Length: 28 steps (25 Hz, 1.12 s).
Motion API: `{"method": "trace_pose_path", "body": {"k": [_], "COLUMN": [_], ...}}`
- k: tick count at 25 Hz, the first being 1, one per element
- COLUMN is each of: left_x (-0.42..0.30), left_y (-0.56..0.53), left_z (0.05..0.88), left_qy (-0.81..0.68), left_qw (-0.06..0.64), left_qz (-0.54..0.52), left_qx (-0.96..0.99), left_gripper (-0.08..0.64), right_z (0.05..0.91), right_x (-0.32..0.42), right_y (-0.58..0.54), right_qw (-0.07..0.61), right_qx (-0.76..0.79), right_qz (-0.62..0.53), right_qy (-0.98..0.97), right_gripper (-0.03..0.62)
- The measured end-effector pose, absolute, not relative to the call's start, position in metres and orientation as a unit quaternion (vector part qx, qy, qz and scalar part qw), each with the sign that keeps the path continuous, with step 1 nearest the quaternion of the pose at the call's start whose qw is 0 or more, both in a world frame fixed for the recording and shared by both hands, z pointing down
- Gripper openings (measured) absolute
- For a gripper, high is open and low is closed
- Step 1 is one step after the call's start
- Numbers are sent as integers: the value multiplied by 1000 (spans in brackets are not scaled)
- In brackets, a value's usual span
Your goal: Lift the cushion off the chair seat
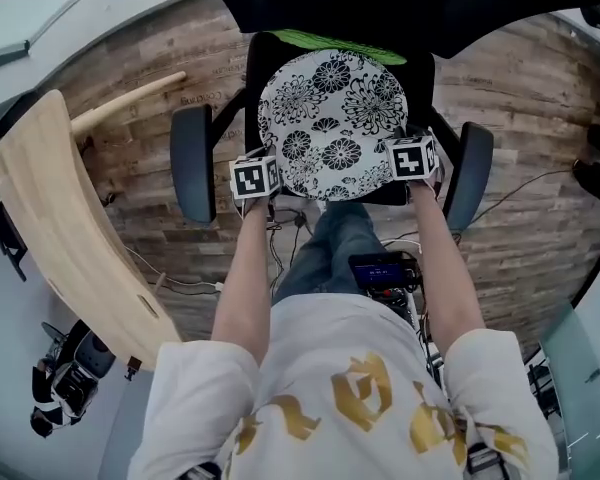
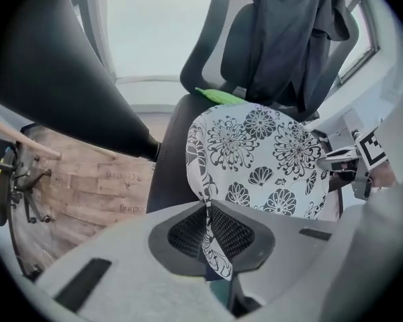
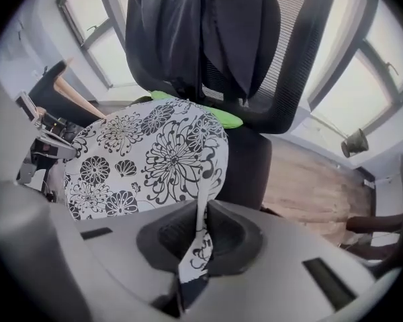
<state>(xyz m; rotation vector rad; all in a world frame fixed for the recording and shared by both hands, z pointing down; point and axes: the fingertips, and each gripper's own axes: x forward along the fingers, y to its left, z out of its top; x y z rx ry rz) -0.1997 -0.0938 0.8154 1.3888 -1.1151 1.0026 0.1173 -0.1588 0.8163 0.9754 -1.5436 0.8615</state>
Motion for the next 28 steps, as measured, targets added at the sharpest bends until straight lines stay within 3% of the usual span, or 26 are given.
{"method": "trace_pose_path", "body": {"k": [21,28], "left_x": [-196,-195], "left_y": [-100,-98], "left_z": [737,709], "left_qy": [-472,-479], "left_qw": [491,471], "left_qz": [368,354], "left_qx": [633,651], "left_gripper": [20,20], "right_z": [736,711], "right_x": [114,109], "right_y": [-153,-146], "right_qw": [471,418], "right_qx": [441,460], "right_qz": [360,392], "right_qy": [-673,-678], "right_gripper": [30,28]}}
